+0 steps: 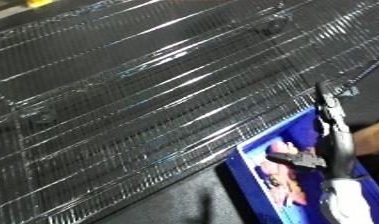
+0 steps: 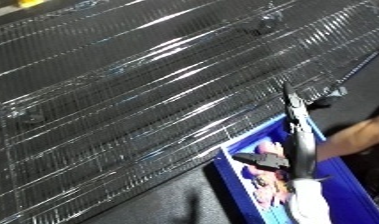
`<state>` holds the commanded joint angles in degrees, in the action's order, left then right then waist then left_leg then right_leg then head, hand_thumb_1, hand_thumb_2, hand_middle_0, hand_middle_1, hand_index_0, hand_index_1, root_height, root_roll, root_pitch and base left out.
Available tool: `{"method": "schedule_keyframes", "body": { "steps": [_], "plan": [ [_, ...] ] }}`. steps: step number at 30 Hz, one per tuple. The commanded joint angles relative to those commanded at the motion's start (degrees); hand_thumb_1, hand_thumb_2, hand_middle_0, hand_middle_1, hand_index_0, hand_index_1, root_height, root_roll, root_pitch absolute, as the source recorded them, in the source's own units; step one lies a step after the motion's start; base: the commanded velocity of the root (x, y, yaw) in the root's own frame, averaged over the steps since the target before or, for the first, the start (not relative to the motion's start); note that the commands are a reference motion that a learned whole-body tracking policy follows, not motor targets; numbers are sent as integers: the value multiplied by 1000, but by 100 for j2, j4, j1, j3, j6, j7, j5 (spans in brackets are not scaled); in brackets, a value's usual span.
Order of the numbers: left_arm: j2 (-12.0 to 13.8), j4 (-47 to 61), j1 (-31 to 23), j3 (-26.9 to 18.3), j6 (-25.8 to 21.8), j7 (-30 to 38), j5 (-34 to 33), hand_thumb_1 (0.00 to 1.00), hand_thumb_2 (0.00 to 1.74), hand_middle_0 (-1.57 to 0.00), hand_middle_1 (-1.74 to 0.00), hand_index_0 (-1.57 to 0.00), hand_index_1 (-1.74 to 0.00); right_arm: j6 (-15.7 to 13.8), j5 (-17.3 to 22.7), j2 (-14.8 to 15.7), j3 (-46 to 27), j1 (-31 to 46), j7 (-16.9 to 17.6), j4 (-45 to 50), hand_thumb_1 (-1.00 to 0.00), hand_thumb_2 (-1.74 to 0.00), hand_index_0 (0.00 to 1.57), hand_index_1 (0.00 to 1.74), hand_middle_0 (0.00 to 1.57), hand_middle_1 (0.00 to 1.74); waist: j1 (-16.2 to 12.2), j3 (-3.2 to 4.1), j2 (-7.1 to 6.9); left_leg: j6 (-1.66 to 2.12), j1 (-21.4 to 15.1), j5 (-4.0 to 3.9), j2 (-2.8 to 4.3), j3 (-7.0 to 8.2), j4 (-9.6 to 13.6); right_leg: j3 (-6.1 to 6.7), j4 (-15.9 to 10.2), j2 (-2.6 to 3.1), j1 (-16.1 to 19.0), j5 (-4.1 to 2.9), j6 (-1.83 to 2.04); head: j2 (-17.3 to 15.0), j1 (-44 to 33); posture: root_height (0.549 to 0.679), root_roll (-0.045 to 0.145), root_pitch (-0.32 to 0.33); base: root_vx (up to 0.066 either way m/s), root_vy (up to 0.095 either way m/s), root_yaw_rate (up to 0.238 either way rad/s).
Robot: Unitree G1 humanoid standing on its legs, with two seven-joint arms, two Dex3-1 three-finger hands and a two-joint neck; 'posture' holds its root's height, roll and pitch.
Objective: Pick up the object and place it into the box
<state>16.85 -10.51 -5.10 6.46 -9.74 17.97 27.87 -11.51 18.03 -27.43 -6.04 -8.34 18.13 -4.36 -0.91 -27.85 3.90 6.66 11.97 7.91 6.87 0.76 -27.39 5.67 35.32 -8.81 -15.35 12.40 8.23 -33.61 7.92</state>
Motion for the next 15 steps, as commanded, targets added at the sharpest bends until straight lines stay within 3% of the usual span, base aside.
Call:
{"method": "schedule_keyframes", "body": {
  "steps": [8,15],
  "plan": [
    [25,48,214,-79,-46,91,-53,1000,1740,-1570,-1740,-1570,-1740,101,-236,85,414,-164,-130,-48,0,0,0,0,0,0,184,-11,-18,-9,21,14,-67,-87,-27,-59,102,-51,11,68,4,134,-1007,646,63,-132,3,0,102],
    [64,55,378,-152,-107,103,-82,1000,1740,-1570,-1740,-1570,-1740,247,-799,-72,673,-341,-180,-75,0,0,0,0,0,0,309,-53,-47,-6,67,25,-101,-150,-82,-95,192,-74,-30,110,29,145,-1754,644,62,-130,9,4,64]
  ]
}}
